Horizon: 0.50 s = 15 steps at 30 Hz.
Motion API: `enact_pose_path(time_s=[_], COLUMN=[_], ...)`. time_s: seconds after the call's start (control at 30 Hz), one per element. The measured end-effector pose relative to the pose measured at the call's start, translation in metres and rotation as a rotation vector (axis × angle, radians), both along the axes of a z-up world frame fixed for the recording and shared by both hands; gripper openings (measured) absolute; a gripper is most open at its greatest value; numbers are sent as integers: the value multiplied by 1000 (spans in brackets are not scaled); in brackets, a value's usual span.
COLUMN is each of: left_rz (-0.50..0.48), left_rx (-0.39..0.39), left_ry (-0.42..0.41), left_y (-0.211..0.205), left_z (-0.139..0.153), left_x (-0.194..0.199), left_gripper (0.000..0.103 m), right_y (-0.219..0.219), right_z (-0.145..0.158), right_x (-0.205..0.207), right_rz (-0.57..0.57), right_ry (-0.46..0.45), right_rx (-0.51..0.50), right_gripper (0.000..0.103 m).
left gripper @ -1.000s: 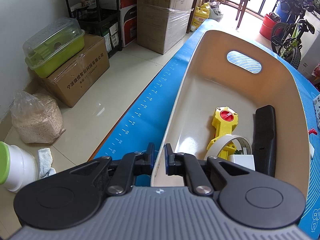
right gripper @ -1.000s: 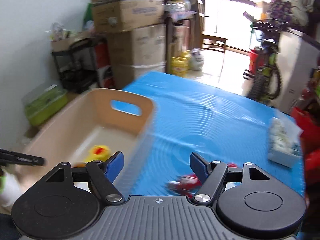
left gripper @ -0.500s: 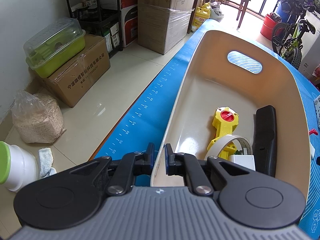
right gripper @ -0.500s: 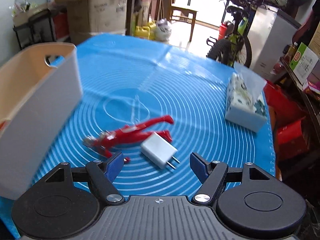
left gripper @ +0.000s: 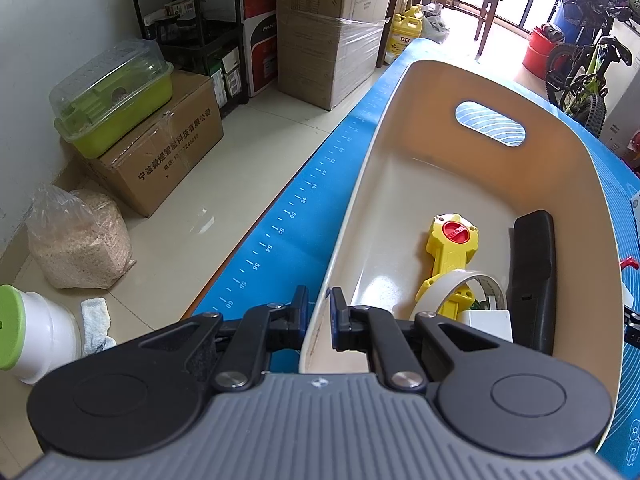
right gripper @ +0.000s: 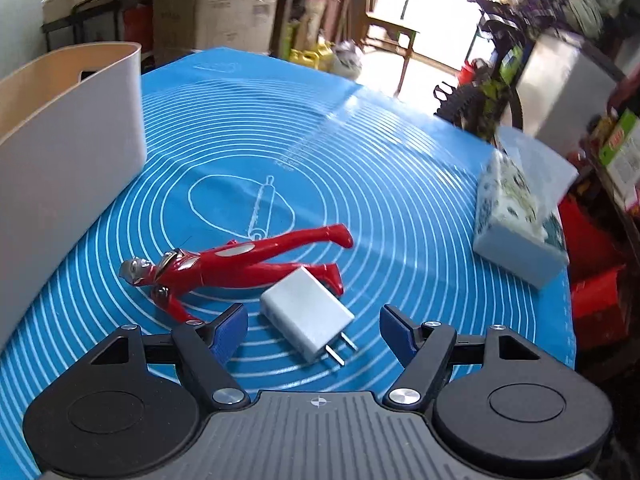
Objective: Organize rigid objects
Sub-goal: 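Move the right tool back to the second white charger, then grasp the second white charger with the right tool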
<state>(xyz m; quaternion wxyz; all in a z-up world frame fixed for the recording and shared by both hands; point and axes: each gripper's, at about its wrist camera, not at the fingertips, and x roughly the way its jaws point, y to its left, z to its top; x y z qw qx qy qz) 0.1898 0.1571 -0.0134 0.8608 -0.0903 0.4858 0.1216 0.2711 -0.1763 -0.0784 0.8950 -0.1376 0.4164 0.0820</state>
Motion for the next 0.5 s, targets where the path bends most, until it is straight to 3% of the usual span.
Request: enact_pose_path(time_s=[0.33,0.5], left_rz=[0,2], left_rx=[6,6], left_ry=[1,1], left_y=[0,-1], left_z=[0,0], left_x=[0,0], left_gripper=[13,13], right_y=[-8,-12], right_z=[-14,-14], right_x=[7,5], right_rz=[-4,-22], right_ry=[9,19], right_rx=[61,112], right_gripper=[74,54])
